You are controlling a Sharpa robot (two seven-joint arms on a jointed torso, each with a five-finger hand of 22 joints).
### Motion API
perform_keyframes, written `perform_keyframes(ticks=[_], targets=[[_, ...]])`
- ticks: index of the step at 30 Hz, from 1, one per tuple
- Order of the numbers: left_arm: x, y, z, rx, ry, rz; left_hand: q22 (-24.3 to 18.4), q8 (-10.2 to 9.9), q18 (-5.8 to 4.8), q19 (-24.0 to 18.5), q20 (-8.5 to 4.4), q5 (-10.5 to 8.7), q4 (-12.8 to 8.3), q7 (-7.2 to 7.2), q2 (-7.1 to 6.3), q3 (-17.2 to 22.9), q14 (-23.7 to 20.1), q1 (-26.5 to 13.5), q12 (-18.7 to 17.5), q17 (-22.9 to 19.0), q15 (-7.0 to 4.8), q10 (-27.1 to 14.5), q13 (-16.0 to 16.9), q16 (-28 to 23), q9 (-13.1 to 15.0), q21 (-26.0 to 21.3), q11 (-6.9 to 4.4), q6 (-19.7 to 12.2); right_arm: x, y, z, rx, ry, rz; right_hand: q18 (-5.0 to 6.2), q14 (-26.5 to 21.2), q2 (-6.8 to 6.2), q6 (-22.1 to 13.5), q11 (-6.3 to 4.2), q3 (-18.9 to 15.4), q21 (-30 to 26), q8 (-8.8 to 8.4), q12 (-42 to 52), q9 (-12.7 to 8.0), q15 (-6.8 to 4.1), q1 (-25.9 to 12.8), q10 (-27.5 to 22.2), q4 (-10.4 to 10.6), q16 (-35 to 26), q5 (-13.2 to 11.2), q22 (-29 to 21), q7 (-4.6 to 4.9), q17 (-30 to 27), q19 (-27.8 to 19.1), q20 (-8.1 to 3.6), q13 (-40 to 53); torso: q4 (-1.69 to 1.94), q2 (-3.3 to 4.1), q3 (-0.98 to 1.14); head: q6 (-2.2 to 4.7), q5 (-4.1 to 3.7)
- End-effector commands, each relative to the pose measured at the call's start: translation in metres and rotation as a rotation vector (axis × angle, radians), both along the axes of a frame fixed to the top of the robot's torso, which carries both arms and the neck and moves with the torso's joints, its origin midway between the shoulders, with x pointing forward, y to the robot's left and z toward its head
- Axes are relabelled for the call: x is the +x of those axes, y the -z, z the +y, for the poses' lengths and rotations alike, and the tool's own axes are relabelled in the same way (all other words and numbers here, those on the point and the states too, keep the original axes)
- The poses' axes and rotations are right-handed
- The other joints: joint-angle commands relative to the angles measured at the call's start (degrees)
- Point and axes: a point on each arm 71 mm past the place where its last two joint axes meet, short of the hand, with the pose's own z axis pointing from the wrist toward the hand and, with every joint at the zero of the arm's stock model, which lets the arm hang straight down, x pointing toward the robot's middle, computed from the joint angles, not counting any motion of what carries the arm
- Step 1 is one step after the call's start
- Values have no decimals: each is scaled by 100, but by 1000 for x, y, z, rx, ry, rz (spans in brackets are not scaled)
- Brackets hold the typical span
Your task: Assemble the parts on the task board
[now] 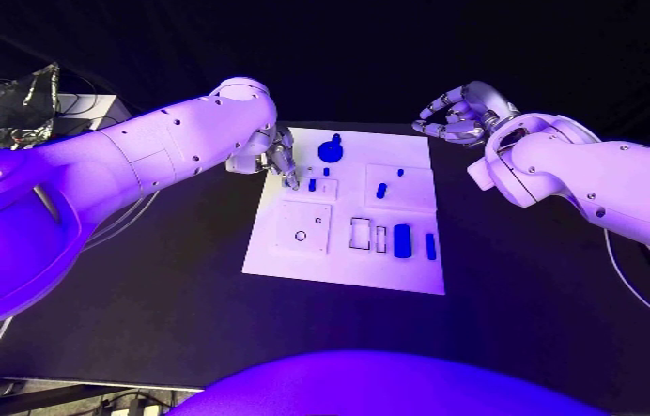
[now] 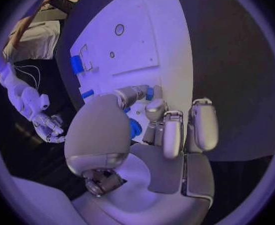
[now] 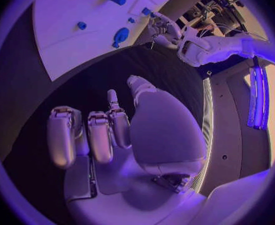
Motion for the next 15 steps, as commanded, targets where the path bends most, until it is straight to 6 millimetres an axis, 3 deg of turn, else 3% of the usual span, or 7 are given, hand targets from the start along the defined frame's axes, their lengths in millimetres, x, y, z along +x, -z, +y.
perform_keyframes(ticks=[1,15], targets=[[1,-2,0,-15,-22,-15,115,13,-16,-29,-12,0,-637,-36,133,683,523,81,-12,1290,43,-38,6,-16,646,-19,12,8,0,0,2,-6,-19,-4,75,449,-24,-41,-17,26,-10,6,35,6,-48,-18,41,-1,-34,17,966,-11,864,273,-41,725,0,4,-2,1,-3],[3,-1,0,-25,-33,-10,112,12,-15,-32,-12,-2,-642,-36,137,677,524,85,-20,1292,43,-47,-6,-15,659,-21,12,-1,0,0,2,-7,-20,-3,73,451,-26,-43,-17,33,-4,9,35,7,-48,-15,41,-3,-31,18,970,-12,872,276,-42,725,-2,-1,-2,1,9]])
